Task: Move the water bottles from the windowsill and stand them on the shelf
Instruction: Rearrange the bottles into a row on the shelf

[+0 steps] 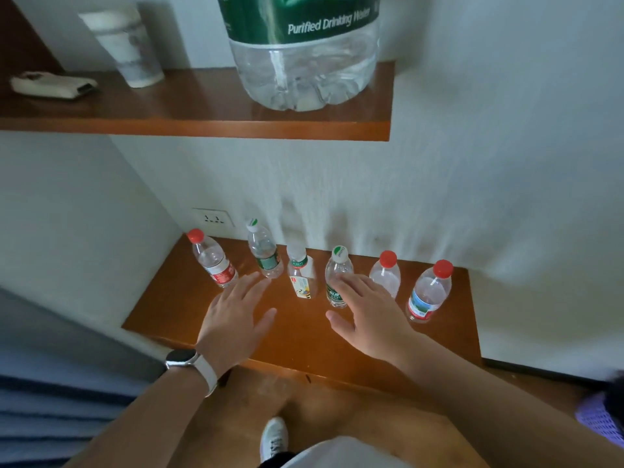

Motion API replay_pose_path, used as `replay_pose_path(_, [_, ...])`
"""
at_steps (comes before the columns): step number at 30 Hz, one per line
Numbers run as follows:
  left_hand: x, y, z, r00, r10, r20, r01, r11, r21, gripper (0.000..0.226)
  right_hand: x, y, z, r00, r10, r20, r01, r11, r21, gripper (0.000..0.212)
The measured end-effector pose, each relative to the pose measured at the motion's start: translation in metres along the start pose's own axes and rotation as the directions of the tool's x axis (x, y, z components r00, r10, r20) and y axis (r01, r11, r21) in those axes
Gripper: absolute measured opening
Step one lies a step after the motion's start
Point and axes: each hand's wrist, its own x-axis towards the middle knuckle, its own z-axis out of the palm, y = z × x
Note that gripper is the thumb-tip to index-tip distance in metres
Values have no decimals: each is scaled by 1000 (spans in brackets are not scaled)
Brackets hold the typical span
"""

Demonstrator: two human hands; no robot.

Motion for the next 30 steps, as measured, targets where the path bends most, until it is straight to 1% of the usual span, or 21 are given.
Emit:
replay_pose_path(5, [27, -40, 5, 1000, -11, -14, 9, 994, -106, 60, 30, -22, 19, 998, 59, -20, -58, 998, 39, 51])
replay_pose_path(8, [48, -63, 6, 1000, 2, -15, -4, 981, -195, 60, 47, -40, 35, 984, 175, 14, -175, 978, 109, 54])
replay_pose_path(10, [65, -77, 7, 999, 36, -36, -44, 973, -226, 62, 59, -53, 44, 961, 271, 46, -275, 947, 167, 57])
replay_pose_path(13, [90, -92, 10, 994, 95, -51, -105, 959, -262, 64, 80, -66, 59, 925, 377, 42, -379, 909, 172, 59])
replay_pose_path(15, [103, -98, 12, 994, 101, -50, -112, 933, -343, 65, 91, -74, 69, 879, 476, 26, -472, 862, 186, 58])
replay_pose_path(18, [121, -104, 13, 996, 67, -52, -84, 875, -478, 68, 103, -84, 79, 786, 617, 27, -604, 759, 241, 59])
replay_pose_path(20, [134, -106, 14, 999, 27, -26, -37, 840, -541, 70, 107, -88, 83, 732, 680, 33, -654, 689, 311, 62])
replay_pose_path(23, [153, -109, 22, 1000, 9, 16, 1, 817, -576, 70, 113, -92, 89, 662, 748, 51, -704, 597, 385, 66])
replay_pose_path(26, [170, -107, 28, 998, -2, 56, 38, 764, -644, 67, 123, -88, 96, 624, 780, 41, -729, 563, 390, 70])
replay_pose_path(30, [189, -99, 31, 997, -5, 72, 54, 711, -701, 56, 136, -73, 101, 591, 804, 67, -755, 522, 397, 76])
